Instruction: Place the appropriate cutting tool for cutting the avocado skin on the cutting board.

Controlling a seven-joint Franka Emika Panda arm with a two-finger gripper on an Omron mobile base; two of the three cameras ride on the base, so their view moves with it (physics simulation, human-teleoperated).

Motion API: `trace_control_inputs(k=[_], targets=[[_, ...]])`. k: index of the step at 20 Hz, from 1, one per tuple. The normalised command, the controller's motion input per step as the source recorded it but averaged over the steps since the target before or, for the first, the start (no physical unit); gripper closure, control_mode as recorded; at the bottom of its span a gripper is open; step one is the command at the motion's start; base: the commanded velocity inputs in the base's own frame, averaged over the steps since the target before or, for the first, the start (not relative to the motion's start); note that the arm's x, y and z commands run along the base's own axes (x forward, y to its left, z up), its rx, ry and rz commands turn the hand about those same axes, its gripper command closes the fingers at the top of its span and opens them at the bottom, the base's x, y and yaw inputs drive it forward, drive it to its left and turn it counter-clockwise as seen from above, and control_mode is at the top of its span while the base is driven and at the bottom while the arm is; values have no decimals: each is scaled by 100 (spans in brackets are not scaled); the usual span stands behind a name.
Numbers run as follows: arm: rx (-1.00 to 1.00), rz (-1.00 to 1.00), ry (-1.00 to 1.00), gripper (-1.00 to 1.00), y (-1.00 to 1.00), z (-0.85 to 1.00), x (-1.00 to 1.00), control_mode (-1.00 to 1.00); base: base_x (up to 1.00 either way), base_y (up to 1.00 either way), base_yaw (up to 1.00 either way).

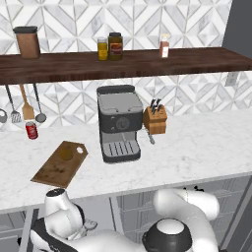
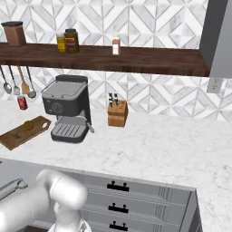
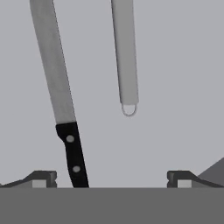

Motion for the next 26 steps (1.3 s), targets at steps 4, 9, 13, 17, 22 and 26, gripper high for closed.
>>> trace_control_inputs(k=[4,9,13,17,22,26], targets=[[0,1,0,-100,18,-12,23,-100,0,0,0],[0,1,0,-100,15,-20,20,-100,0,0,0],[0,1,0,-100,8,-26,13,-100,0,0,0],[0,2,0,-100,1,-30,6,-100,0,0,0],[0,1,0,-100,0,-33,3,-100,0,0,0],[0,0,0,-100,5,-29,8,-100,0,0,0]])
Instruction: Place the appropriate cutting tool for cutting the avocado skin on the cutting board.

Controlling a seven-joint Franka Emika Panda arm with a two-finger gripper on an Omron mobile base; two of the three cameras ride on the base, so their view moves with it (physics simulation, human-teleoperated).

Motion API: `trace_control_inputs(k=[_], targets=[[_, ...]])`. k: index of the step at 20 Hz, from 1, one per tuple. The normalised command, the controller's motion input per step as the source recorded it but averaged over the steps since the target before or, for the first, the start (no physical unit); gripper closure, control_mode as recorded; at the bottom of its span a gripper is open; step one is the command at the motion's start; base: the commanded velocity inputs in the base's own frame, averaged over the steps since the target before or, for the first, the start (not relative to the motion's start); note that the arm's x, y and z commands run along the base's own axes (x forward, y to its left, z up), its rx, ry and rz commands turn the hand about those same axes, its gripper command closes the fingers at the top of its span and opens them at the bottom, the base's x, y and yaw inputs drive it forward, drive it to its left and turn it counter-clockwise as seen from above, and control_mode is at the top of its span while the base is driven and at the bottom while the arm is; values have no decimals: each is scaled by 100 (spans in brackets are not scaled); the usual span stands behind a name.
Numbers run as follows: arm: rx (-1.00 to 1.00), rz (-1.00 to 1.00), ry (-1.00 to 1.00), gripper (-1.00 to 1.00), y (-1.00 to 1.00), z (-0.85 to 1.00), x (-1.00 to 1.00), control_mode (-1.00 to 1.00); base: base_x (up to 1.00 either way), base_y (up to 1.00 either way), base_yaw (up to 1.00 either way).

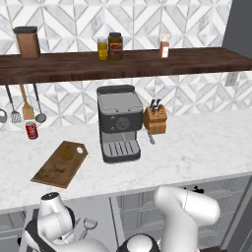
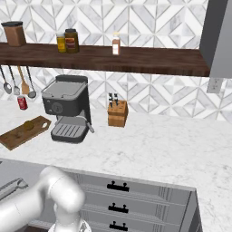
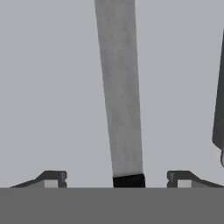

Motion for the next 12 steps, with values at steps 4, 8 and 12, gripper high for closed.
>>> trace_control_inputs(k=[4,8,12], targets=[[0,0,0,-100,13,-26,14,-100,0,0,0],[-1,1,-1,-100,8,-34,3,-100,0,0,0],[0,6,-10,-100,-6,-36,-12,-100,0,0,0]])
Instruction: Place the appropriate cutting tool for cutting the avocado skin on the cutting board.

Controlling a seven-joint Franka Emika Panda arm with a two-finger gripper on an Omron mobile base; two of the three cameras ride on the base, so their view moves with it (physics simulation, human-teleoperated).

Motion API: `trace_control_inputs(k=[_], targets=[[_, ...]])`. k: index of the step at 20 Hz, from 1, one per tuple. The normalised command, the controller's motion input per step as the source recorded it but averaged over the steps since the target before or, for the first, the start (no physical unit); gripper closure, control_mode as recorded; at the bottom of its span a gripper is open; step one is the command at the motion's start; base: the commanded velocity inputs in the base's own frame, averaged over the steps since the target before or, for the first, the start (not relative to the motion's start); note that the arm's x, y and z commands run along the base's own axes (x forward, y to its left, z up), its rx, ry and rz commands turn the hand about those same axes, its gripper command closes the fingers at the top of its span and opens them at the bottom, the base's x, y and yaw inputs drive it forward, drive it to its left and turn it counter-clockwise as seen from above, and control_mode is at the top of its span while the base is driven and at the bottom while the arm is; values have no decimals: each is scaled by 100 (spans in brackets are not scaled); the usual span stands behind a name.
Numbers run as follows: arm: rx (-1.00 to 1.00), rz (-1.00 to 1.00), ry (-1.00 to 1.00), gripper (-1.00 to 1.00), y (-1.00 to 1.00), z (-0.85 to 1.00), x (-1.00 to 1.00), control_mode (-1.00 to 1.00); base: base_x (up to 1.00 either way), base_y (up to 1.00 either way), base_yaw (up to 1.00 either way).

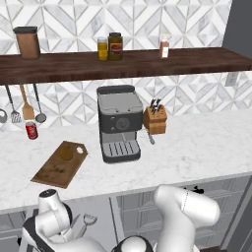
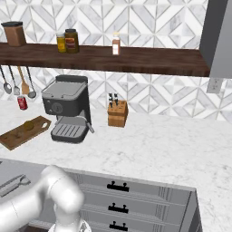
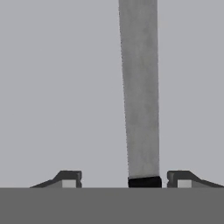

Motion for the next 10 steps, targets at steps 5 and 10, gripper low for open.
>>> trace_control_inputs(k=[5,10], targets=[[3,7,-11,-100,-24,-37,-25,-100,0,0,0],[6,7,-7,-100,-16,-44,-20,-100,0,0,0]])
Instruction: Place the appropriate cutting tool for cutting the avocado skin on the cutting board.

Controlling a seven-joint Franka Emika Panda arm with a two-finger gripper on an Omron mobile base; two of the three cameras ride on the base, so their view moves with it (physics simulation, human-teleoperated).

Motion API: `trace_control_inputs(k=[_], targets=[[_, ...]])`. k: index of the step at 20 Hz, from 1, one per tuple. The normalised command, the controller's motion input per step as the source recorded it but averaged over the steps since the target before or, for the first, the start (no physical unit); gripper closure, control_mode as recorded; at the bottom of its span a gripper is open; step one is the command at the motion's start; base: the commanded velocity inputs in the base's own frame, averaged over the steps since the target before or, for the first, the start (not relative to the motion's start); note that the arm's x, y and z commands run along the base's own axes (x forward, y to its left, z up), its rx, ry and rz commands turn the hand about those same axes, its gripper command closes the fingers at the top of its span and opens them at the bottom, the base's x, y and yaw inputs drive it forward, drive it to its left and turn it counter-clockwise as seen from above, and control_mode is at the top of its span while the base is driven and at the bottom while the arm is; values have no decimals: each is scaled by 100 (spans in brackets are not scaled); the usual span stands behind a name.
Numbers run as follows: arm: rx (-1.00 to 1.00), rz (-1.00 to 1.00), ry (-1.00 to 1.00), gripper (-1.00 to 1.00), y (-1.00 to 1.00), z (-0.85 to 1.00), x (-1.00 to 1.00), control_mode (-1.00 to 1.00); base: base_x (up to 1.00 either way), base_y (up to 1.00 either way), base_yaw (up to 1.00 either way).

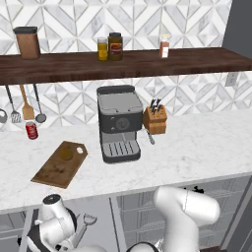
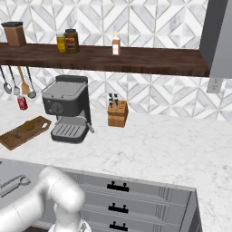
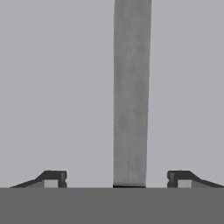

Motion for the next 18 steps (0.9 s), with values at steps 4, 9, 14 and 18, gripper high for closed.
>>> trace_control_inputs(k=[4,9,14,18], targets=[[1,7,0,100,0,-55,-5,-100,0,0,0],[-5,2,1,100,14,-51,0,-100,0,0,0],[-7,0,-3,100,3,-28,-22,-100,0,0,0],[0,-2,-11,100,0,-17,-47,-100,0,0,0]])
